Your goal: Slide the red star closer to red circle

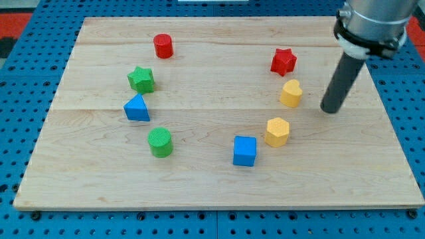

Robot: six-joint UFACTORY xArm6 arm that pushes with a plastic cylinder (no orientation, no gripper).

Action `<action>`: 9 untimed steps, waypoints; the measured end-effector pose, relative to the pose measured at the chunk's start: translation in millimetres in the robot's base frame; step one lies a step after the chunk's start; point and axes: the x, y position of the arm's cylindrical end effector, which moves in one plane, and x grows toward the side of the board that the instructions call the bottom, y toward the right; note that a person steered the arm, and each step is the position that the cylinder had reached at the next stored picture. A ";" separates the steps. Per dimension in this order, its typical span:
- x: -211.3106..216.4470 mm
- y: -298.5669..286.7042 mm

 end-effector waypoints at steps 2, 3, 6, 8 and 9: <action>-53.9 -27.5; -77.8 -47.9; -91.1 -24.4; -122.7 -142.2; -124.3 -209.3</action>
